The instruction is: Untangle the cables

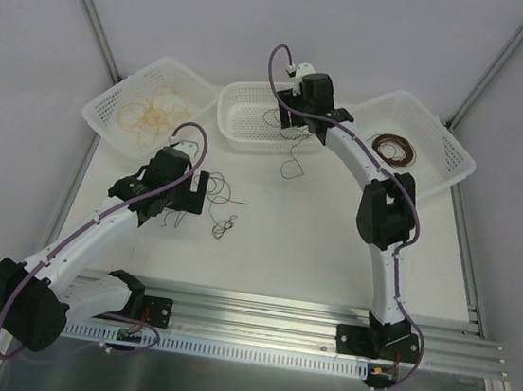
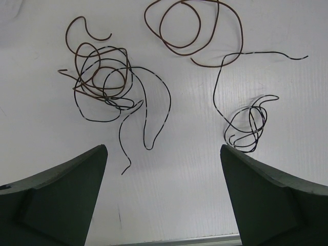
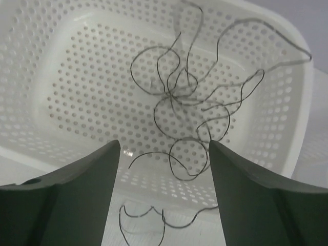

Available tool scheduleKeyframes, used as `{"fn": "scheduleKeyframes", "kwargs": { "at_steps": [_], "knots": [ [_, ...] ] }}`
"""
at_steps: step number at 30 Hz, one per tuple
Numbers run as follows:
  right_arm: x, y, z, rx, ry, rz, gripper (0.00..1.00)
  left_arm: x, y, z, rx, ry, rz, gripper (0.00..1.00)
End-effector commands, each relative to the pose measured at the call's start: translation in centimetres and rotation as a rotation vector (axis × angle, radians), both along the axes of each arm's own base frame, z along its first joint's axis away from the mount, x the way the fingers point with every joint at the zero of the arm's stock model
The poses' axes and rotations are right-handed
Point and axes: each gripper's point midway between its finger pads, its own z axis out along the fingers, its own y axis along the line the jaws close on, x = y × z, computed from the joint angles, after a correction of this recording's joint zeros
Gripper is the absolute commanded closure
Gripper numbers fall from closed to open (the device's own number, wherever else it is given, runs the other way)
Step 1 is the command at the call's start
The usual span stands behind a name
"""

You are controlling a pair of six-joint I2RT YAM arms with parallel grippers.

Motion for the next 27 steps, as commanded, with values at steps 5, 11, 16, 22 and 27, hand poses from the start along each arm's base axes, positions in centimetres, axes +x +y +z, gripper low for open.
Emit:
{"fn": "scheduleKeyframes", "kwargs": {
  "at_steps": [5,11,16,22,27],
  "knots": [
    [-4.6,-2.3,8.7,0.102,-0.109,-0.016,0.18,0.0,0.5,0.2,0.007,-0.008,0.000,0.06],
    [-8.7,-5.4,6.4,0.203,0.004,-0.094,0.21,-0.1,0.4,0.6,-0.009,-0.022,0.000,0.06],
    [-11.2,-7.1,0.8,0.447,0.169,-0.195,0.23,-0.2,0.2,0.8,-0.020,-0.024,-0.008,0.06],
    [-11.3,-6.4,-3.5,0.720,0.292,-0.340,0.25,-0.2,0.1,0.7,-0.023,-0.021,-0.011,0.06],
    [-10.9,-6.0,-7.6,0.872,0.383,-0.485,0.25,-0.1,0.3,0.7,-0.015,-0.023,-0.004,0.06]
  ]
}}
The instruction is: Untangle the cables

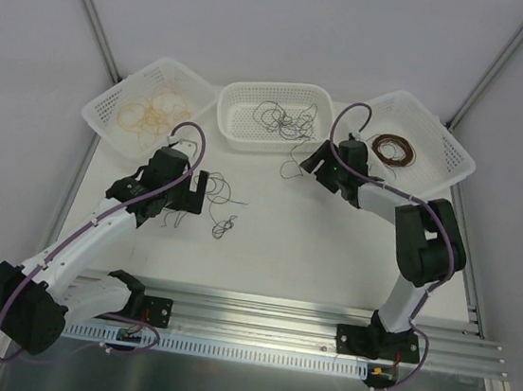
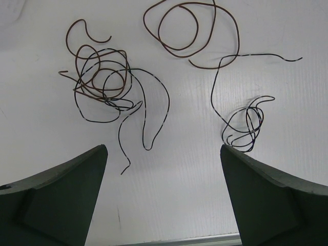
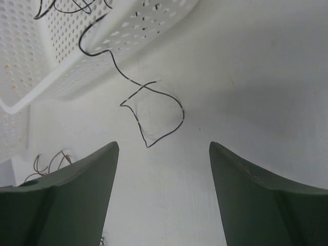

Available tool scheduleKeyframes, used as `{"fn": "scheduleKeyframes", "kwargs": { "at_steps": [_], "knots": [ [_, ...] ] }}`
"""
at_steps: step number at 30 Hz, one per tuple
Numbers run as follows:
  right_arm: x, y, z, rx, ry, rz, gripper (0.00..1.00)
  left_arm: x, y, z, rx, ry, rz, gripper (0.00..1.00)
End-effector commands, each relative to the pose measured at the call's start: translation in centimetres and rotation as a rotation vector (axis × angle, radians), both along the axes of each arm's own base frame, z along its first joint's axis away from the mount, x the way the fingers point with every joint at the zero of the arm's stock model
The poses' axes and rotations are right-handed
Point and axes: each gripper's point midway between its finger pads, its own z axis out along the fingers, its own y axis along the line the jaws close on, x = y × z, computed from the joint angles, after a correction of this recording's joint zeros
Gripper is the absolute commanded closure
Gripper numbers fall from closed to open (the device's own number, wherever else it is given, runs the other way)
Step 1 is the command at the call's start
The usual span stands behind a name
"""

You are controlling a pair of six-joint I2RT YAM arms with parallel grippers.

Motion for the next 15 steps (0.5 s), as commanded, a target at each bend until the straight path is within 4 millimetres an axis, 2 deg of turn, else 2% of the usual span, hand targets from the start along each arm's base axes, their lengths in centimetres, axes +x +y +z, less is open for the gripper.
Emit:
{"fn": "scheduleKeyframes", "kwargs": {
  "at_steps": [1,6,7,9,10,11,15],
  "knots": [
    [2.1,1.8,2.0,0.245,-0.031,-0.140,0.25,-0.1,0.3,0.2,-0.001,-0.010,-0.005,0.06],
    [2.1,2.5,-0.5,0.281,0.038,-0.212,0.25,-0.1,0.2,0.2,-0.003,-0.007,-0.006,0.06],
    [2.1,2.8,-1.5,0.287,0.060,-0.216,0.26,-0.1,0.2,0.2,-0.003,-0.007,-0.008,0.06],
    [2.4,3.3,-1.8,0.323,0.069,-0.232,0.27,-0.1,0.2,0.2,-0.001,-0.006,-0.007,0.06],
    [2.6,3.2,-2.9,0.321,0.085,-0.245,0.28,-0.1,0.2,0.2,0.000,-0.007,-0.006,0.06],
    [2.6,3.4,-3.1,0.338,0.096,-0.259,0.29,-0.1,0.3,0.2,0.002,-0.007,-0.006,0.06],
    [2.4,3.7,-4.4,0.361,0.121,-0.275,0.41,-0.1,0.4,0.2,0.009,-0.010,-0.001,0.06]
  ]
}}
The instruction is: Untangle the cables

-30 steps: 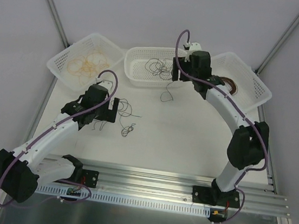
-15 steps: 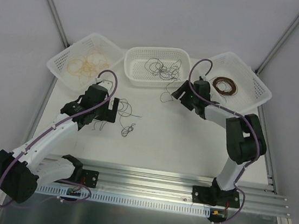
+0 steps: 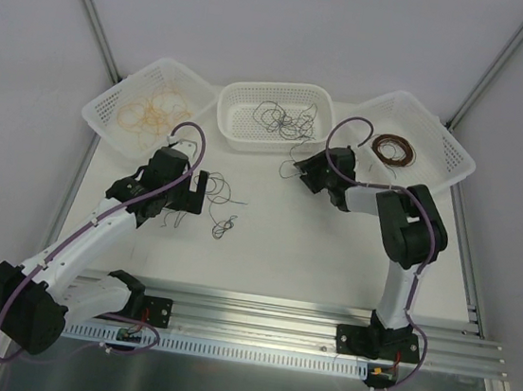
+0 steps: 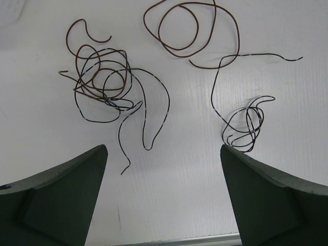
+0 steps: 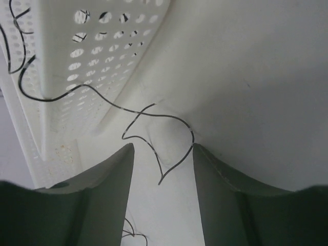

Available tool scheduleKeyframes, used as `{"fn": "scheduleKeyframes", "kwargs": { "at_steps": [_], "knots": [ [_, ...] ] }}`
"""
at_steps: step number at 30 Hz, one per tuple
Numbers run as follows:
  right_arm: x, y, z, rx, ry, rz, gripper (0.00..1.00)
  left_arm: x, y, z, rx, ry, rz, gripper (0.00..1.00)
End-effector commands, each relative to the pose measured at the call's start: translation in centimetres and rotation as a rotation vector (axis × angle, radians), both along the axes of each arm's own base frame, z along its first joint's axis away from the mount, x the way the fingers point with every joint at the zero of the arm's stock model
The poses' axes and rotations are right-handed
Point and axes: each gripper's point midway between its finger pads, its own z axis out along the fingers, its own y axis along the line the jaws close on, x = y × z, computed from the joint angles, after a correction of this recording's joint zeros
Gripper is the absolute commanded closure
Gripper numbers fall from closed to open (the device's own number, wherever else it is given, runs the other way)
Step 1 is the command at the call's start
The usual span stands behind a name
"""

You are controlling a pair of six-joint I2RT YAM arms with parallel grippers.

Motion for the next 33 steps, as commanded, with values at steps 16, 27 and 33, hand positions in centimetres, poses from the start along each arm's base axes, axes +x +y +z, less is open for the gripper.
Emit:
{"fn": "scheduleKeyframes", "kwargs": {
  "at_steps": [16,27,33],
  "knots": [
    [-1.6,1.0,6.7,0.057,-0.145,0.076,0.99,-0.1,0.5,0.3,0.008,-0.015,0.003,0.06],
    [1.7,3.7,20.8,-0.012,-0.436,0.260,0.99,-0.1,0.6,0.2,0.013,-0.011,0.007,0.06],
    [7.3,6.5,22.5,-0.019,-0.521,0.296,0.99,-0.1,0.8,0.0,0.025,-0.007,0.013,0.06]
  ]
}}
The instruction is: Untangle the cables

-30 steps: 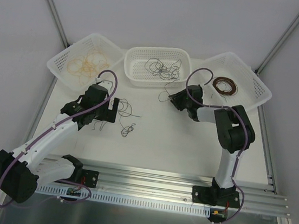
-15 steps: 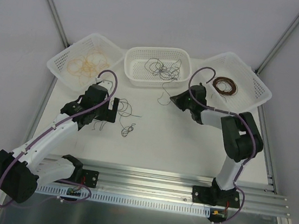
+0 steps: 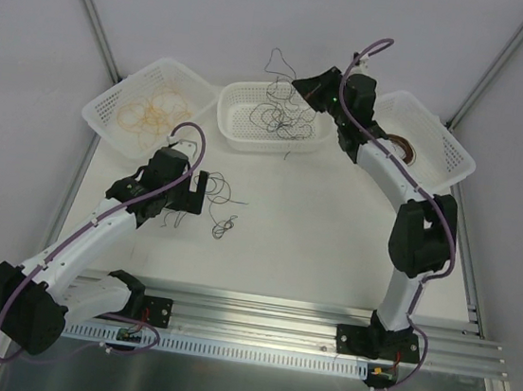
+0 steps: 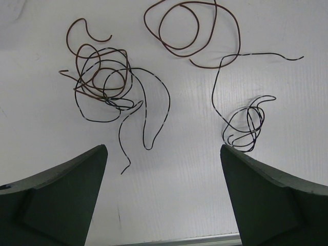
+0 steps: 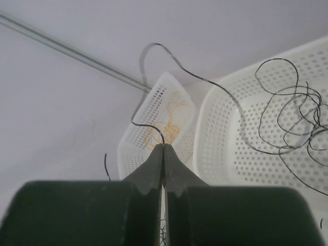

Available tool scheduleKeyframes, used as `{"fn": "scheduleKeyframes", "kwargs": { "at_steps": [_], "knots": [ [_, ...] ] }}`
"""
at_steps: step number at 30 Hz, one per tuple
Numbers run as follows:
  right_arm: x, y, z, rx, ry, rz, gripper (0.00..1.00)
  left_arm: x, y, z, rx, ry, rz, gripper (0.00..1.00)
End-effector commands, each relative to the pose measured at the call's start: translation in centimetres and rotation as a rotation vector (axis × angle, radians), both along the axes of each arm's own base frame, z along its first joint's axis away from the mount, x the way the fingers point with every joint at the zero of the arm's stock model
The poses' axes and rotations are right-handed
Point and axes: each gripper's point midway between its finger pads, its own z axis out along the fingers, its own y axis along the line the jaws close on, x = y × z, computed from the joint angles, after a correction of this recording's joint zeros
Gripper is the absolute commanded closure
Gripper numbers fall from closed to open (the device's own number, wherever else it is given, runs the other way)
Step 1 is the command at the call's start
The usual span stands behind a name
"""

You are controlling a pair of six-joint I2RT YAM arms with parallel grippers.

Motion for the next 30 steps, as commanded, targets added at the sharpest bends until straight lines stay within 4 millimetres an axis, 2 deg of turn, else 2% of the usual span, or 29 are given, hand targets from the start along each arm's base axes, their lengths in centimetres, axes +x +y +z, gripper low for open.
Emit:
{"fn": "scheduleKeyframes", "kwargs": {
  "at_steps": [1,2,3,5,6,7,10,11,12,13,14,15,16,17,18,19,20,21,22,25,26,28,29,30],
  "knots": [
    [2.6,2.2,-4.1,-0.060,0.029,0.056,0.99,0.0,0.8,0.1,0.024,-0.010,0.013,0.06],
    [3.5,2.6,-3.3,-0.038,0.009,0.054,0.99,0.0,0.9,0.1,0.026,-0.009,0.015,0.05],
    [4.4,3.1,-5.6,-0.048,0.038,0.058,0.99,0.0,0.8,0.0,0.028,-0.008,0.015,0.06],
    [5.4,3.5,-6.5,-0.055,0.049,0.058,0.98,0.0,0.9,-0.2,0.031,-0.001,0.015,0.05],
    [5.9,3.6,-6.4,-0.059,0.039,0.059,0.93,0.0,0.9,-0.2,0.031,0.001,0.016,0.06],
    [6.1,3.8,-7.6,-0.074,0.052,0.059,0.86,0.0,0.8,-0.2,0.030,0.003,0.013,0.06],
    [6.1,3.0,-9.1,-0.137,0.065,0.046,0.68,0.0,0.8,-0.3,0.031,0.008,0.012,0.06],
    [5.7,2.9,-8.5,-0.150,0.053,0.047,0.62,-0.1,0.7,-0.4,0.030,0.008,0.011,0.06],
    [5.3,2.4,-9.6,-0.188,0.057,0.047,0.50,-0.1,0.7,-0.4,0.030,0.008,0.011,0.06],
    [4.8,2.1,-9.3,-0.202,0.053,0.050,0.46,0.0,0.7,-0.3,0.027,0.006,0.010,0.05],
    [4.3,1.7,-8.0,-0.213,0.027,0.051,0.42,0.0,0.7,-0.2,0.027,0.004,0.010,0.06],
    [3.9,1.4,-7.6,-0.246,0.005,0.058,0.37,-0.1,0.7,-0.2,0.025,0.005,0.008,0.06],
    [3.0,1.1,-8.5,-0.275,0.026,0.072,0.35,-0.1,0.7,-0.2,0.024,0.005,0.009,0.05],
    [2.1,0.8,-6.7,-0.283,-0.005,0.079,0.34,0.0,0.6,-0.1,0.020,0.002,0.007,0.06],
    [1.3,0.8,-6.7,-0.299,-0.007,0.095,0.34,-0.1,0.6,0.0,0.016,0.000,0.007,0.05],
    [0.4,0.4,-7.8,-0.345,0.004,0.114,0.33,-0.1,0.6,0.0,0.016,-0.002,0.007,0.06],
    [-0.6,0.5,-7.7,-0.365,-0.003,0.128,0.33,-0.1,0.6,0.0,0.015,-0.003,0.008,0.05],
    [-1.7,0.3,-6.3,-0.380,-0.033,0.140,0.33,-0.1,0.6,0.1,0.014,-0.006,0.007,0.06],
    [-3.3,0.6,-7.5,-0.430,-0.025,0.177,0.33,-0.1,0.6,0.2,0.012,-0.007,0.009,0.05],
    [-6.5,1.0,-7.4,-0.501,-0.036,0.241,0.33,-0.1,0.6,0.3,0.008,-0.011,0.010,0.06],
    [-8.0,2.1,-8.2,-0.542,-0.055,0.289,0.33,-0.1,0.6,0.3,0.008,-0.011,0.010,0.06],
    [-10.3,2.8,-9.1,-0.582,-0.034,0.346,0.33,0.0,0.6,0.3,0.007,-0.012,0.012,0.05],
    [-11.7,3.9,-9.7,-0.597,-0.033,0.383,0.33,-0.1,0.5,0.4,0.005,-0.014,0.012,0.06],
    [-12.6,4.2,-10.8,-0.613,-0.013,0.402,0.33,-0.1,0.6,0.4,0.005,-0.016,0.014,0.05]
  ]
}}
